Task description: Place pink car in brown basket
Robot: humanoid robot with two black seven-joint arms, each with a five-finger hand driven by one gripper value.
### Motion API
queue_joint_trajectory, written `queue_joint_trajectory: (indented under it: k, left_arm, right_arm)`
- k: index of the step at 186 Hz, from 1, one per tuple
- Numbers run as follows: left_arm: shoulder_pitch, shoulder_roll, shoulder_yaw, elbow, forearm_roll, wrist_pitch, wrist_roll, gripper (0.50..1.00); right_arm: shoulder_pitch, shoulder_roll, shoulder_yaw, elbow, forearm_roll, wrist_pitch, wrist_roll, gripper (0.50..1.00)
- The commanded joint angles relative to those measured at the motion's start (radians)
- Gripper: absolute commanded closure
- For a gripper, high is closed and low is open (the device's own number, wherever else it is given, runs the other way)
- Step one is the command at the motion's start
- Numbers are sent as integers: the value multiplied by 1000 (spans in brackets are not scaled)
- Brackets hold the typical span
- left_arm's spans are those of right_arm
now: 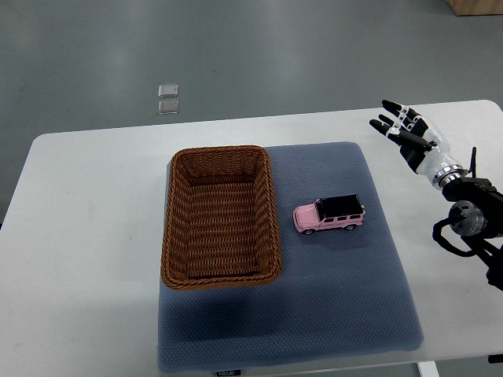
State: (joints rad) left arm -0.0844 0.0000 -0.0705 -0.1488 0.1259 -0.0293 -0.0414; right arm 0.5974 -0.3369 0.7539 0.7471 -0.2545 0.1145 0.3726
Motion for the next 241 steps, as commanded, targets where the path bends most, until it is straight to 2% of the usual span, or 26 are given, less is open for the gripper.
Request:
queue_joint_trajectory:
  k: [1, 117, 156, 241]
  left_arm:
    - [0, 0, 0, 0, 0, 0, 0, 500]
    - [0, 0, 0, 2, 0, 0, 0, 500]
    - [0, 0, 0, 2, 0, 0, 0, 500]
    - [0, 0, 0, 6, 0, 0, 0, 500]
  right_arm:
    - [-1, 1, -1, 0, -2, 4, 0, 587]
    - [2, -2, -8, 8, -17, 8, 0, 585]
    - [7, -11, -8, 11, -153, 105, 23, 587]
    - [19, -21, -7, 26, -336, 116, 62, 587]
